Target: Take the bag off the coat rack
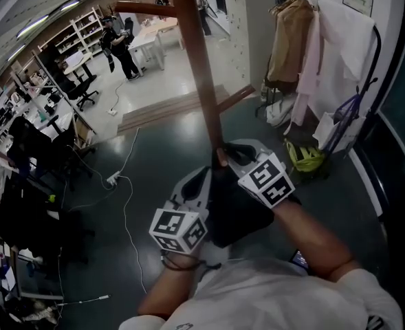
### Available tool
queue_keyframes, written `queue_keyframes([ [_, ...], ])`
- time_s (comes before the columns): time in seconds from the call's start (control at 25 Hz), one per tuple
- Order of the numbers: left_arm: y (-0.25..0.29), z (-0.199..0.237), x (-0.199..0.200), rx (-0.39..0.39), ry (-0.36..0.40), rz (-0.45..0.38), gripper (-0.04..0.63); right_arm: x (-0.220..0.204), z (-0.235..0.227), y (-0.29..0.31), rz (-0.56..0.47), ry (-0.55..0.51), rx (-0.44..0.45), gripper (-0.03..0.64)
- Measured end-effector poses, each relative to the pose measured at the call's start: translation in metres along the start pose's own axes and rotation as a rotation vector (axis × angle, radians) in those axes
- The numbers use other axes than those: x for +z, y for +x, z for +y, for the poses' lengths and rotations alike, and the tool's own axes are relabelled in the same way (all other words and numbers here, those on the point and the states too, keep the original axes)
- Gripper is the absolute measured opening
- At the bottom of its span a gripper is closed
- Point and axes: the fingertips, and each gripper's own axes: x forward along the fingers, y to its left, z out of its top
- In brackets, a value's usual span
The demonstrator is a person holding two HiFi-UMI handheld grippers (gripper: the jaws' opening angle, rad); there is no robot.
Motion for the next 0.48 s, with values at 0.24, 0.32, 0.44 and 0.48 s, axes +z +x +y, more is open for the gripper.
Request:
queue_keyframes([
  [0.24,-0.001,0.005,0.001,-0.019,-0.024,0.000,0.006,0.003,-0.004,-0.001,-0.044,0.003,-0.043,0.029],
  [0.32,-0.003,0.003,0.003,-0.029,-0.033,-0.001,0.006,0.005,-0.005,-0.005,-0.067,0.014,-0.060,0.028],
  [0.44,-0.010,-0.002,0.008,-0.039,-0.028,-0.010,0.006,0.009,-0.001,-0.012,-0.088,0.030,-0.069,0.028],
  [0.48,-0.012,-0.005,0.009,-0.040,-0.025,-0.015,0.006,0.011,0.000,-0.015,-0.096,0.032,-0.068,0.028],
])
